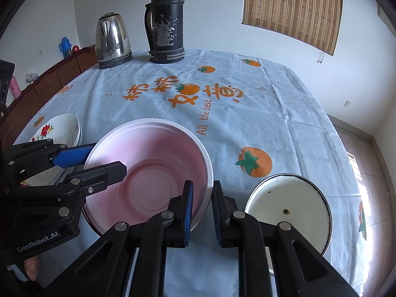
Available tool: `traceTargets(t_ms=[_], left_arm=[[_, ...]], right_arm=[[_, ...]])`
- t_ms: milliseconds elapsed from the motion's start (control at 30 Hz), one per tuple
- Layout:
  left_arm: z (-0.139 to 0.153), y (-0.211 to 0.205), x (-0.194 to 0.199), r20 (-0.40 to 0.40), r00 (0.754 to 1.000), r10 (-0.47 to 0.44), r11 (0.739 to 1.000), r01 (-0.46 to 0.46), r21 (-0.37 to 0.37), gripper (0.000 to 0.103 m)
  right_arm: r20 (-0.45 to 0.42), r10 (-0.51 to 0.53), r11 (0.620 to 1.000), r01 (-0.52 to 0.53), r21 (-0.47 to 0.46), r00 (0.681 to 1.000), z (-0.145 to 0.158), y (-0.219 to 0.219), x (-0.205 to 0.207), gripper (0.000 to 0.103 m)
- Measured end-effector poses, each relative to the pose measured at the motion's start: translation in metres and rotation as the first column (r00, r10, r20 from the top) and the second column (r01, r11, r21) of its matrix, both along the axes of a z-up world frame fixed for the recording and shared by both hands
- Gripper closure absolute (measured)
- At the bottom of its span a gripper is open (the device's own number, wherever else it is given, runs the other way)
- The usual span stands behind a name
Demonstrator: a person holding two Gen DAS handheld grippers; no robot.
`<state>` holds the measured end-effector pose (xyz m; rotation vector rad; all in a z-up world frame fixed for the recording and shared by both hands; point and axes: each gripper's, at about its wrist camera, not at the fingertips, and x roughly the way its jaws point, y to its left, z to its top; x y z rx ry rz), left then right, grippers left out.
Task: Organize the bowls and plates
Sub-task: 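Set the pink bowl inside the steel bowl with both tools, then open both tools and move them toward the white enamel bowl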
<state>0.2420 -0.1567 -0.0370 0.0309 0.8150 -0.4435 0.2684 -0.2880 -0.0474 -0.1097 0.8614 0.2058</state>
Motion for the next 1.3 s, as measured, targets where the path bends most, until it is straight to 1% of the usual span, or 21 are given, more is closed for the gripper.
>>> traceTargets(t_ms=[33,67,300,367,400,500,700,767,833,900,1033,1200,1300], left_arm=[[0.001,0.000,-0.001,0.003,1.000,-0.003,1.000,0.003,-0.002,0.056],[0.001,-0.001,-0.001,0.003,1.000,-0.005,1.000,0.005,-0.003,0.056],[0.004,0.003,-0.001,0.011,1.000,0.000,1.000,0.000,-0.015,0.056],[0.004,0.006,0.000,0.015,1.000,0.019,1.000,-0.019,-0.013,0.048],[0.004,0.008,0.002,0.014,1.000,0.028,1.000,-0.028,-0.014,0.047],[0.003,0.012,0.004,0.005,0.999,0.042,0.999,-0.042,-0.024,0.046],[0.002,0.013,0.006,0.000,0.999,0.052,0.998,-0.052,-0.018,0.046],[0.001,0.014,0.007,-0.003,0.998,0.055,0.998,-0.055,-0.022,0.046],[0.001,0.015,0.007,-0.003,0.998,0.059,0.998,-0.059,-0.023,0.045],[0.001,0.017,0.007,-0.005,0.998,0.064,0.998,-0.064,-0.028,0.044],[0.000,0.021,0.010,-0.013,0.996,0.087,0.996,-0.088,-0.028,0.043],[-0.009,0.027,0.017,-0.053,0.990,0.131,0.991,-0.132,-0.008,0.043],[-0.006,0.032,0.017,-0.046,0.988,0.148,0.988,-0.150,-0.033,0.043]], right_arm=[[0.001,0.001,1.000,-0.001,-0.001,1.000,0.000,0.000,0.000,0.086],[0.001,0.001,1.000,-0.001,-0.002,1.000,0.000,0.000,0.000,0.086],[0.024,0.001,1.000,-0.001,-0.004,1.000,0.004,-0.001,-0.003,0.086],[0.030,0.004,1.000,-0.004,-0.001,1.000,0.005,-0.001,-0.003,0.086],[0.032,0.004,1.000,-0.004,-0.003,0.999,0.006,-0.001,-0.003,0.085],[0.034,0.010,1.000,-0.009,-0.008,0.999,0.006,-0.001,-0.003,0.085],[0.038,0.014,1.000,-0.014,-0.009,0.999,0.006,-0.001,-0.004,0.085],[0.043,0.018,1.000,-0.017,-0.007,0.999,0.006,-0.002,-0.004,0.077],[0.054,0.021,1.000,-0.021,-0.004,0.998,0.007,-0.002,-0.006,0.058],[0.073,0.025,1.000,-0.024,-0.007,0.997,0.010,-0.002,-0.007,0.053],[0.100,0.013,1.000,-0.013,0.003,0.995,0.015,-0.005,-0.010,0.052],[0.130,-0.025,0.999,0.022,0.025,0.991,0.021,-0.017,-0.017,0.052],[0.145,-0.051,0.998,0.046,0.037,0.988,0.023,-0.027,-0.028,0.052]])
